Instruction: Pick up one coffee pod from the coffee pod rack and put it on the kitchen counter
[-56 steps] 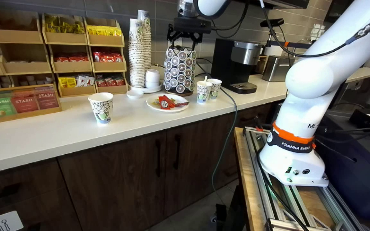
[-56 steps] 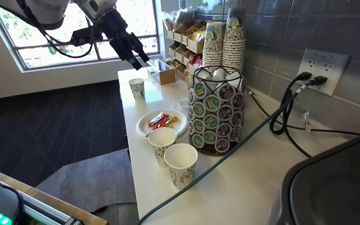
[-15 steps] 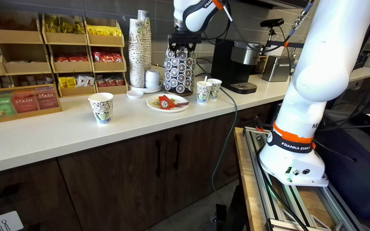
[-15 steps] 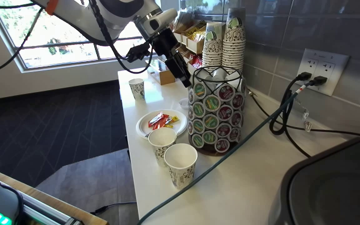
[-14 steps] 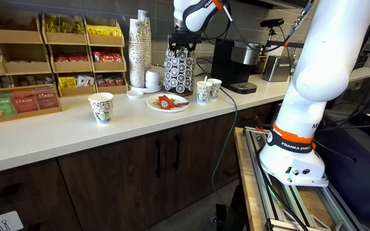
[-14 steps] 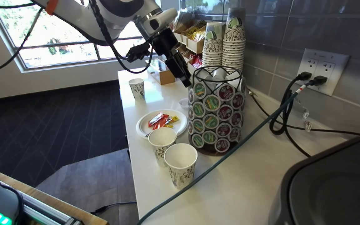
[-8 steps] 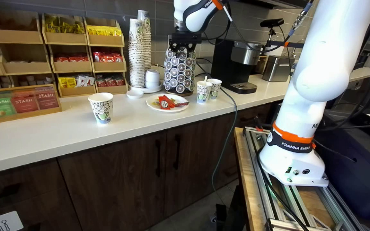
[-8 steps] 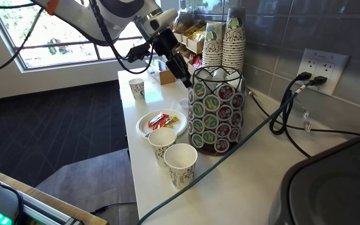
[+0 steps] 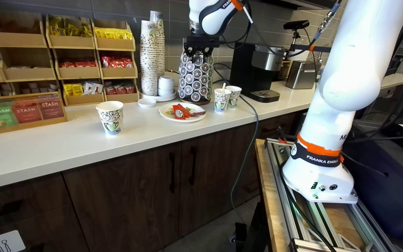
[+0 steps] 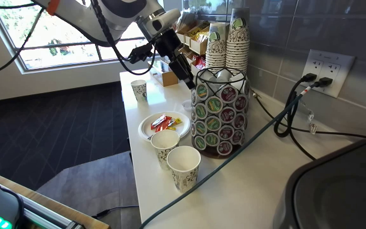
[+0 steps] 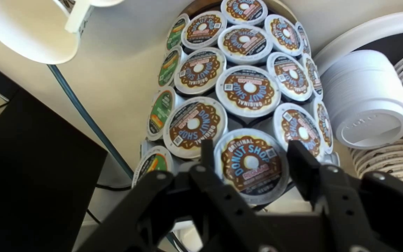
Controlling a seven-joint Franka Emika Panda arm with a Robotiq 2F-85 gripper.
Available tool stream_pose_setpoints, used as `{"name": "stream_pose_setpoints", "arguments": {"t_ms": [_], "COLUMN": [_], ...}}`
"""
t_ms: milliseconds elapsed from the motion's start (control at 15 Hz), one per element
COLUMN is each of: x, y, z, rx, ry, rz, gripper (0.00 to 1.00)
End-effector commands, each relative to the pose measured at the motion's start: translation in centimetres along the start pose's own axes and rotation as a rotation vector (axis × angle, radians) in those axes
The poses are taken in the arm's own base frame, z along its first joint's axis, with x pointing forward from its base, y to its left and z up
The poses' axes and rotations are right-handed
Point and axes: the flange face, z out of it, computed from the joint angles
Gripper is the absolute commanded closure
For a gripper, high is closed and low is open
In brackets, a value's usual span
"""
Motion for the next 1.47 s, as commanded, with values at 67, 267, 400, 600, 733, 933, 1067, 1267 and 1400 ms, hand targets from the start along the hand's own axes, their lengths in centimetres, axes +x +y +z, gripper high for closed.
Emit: {"name": "stream_pose_setpoints", "arguments": {"t_ms": [67, 267, 400, 600, 733, 933, 1067, 1267, 1400], "x": [-0.7, -1.1, -1.5, -1.9, -2.1, -2.5, -3.0, -4.3, -5.5], "y": [-0.1, -0.1, -0.1, -0.1, 0.0, 0.1, 0.3, 0.6, 0.6], "z": [-0.5, -0.9, -1.3, -2.0, -2.5, -3.2, -3.9, -4.9, -5.5], "rx": [-0.019, -0.030, -0.045, -0.062, -0.070, -0.076, -0.076, -0.101, -0.115], "ry": [-0.018, -0.027, -0.041, -0.050, -0.054, -0.065, -0.086, -0.173, -0.257], "rz": [0.011, 0.016, 0.023, 0.037, 0.044, 0.049, 0.052, 0.067, 0.074], "gripper": [0.61, 0.64, 0.68, 0.69, 0.71, 0.71, 0.71, 0.71, 0.71]}}
